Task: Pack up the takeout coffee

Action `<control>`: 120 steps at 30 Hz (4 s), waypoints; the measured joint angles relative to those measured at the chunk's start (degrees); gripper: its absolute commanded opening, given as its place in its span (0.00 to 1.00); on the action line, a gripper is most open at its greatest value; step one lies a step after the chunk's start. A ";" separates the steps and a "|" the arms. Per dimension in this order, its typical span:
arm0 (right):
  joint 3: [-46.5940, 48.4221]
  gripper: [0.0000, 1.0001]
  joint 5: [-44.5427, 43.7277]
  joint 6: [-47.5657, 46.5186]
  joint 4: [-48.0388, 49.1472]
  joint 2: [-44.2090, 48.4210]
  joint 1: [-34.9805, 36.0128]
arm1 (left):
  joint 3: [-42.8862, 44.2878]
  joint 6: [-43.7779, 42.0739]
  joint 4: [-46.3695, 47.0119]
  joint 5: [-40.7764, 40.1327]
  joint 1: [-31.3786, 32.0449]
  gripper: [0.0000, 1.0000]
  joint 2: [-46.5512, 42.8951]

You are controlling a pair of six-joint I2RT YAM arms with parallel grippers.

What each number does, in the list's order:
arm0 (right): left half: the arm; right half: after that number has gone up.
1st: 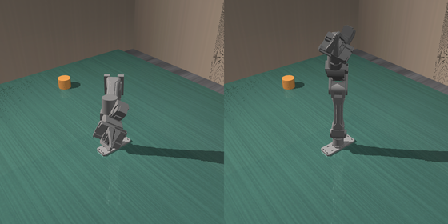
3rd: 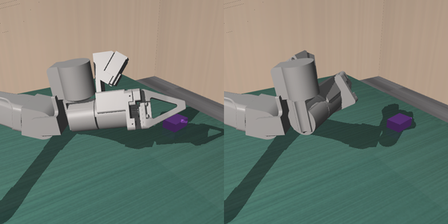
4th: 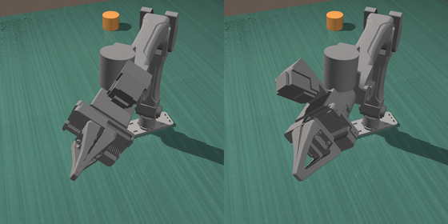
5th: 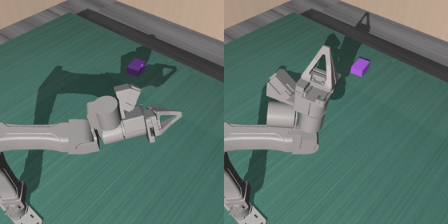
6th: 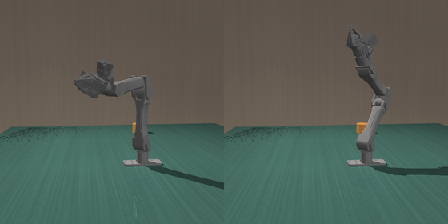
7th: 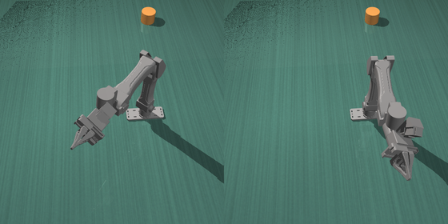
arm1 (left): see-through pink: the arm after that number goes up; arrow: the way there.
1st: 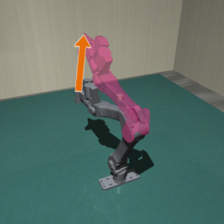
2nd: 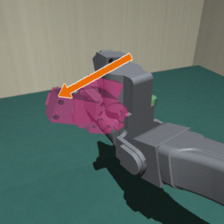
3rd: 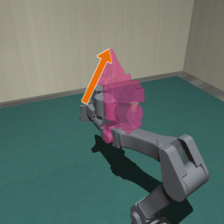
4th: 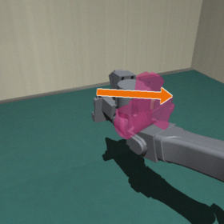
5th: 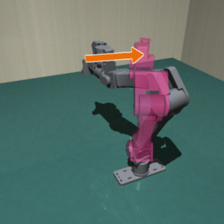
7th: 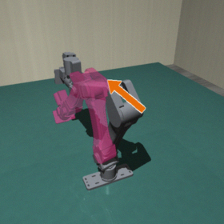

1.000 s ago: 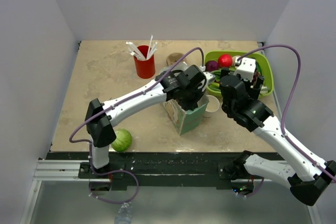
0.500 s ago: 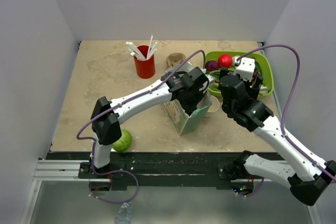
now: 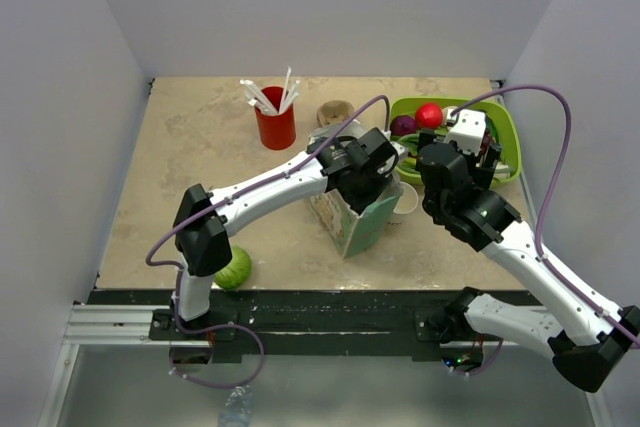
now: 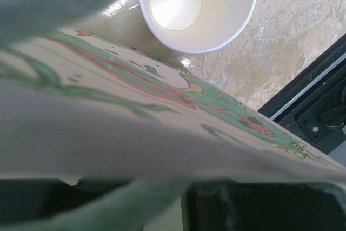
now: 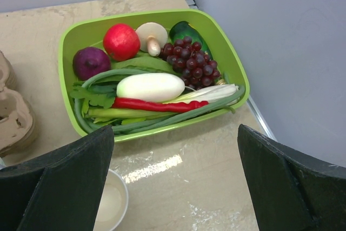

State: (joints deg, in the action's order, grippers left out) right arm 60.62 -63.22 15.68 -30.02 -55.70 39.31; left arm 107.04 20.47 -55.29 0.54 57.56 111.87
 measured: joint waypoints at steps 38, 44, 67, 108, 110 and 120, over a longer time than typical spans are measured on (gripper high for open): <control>0.00 0.98 1.53 0.79 0.00 0.83 0.00 | 12.57 -1.57 -1.90 -9.38 0.00 1.00 -7.06; 0.00 0.98 2.78 0.72 0.09 1.88 0.00 | 14.38 -2.86 2.25 -15.41 0.00 1.00 -13.51; 1.86 0.96 4.04 -0.35 0.04 -1.36 0.00 | 22.34 -3.54 28.09 -3.43 -42.97 0.93 9.57; 5.68 0.96 2.25 -5.92 -2.51 -11.45 0.00 | 15.93 -6.29 41.90 8.70 -43.15 0.00 18.71; 5.68 0.96 2.25 -5.75 -2.73 -11.04 0.00 | 15.37 -6.25 42.03 8.70 -43.15 0.00 18.71; 5.66 0.96 2.25 -4.52 -3.15 -7.15 0.00 | 5.40 -6.58 43.69 5.66 -43.12 0.00 7.87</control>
State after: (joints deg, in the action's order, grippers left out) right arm 66.28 -60.97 11.16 -33.17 -62.85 39.31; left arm 112.44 13.89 -11.60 6.20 14.44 119.74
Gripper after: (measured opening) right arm 0.967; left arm 0.015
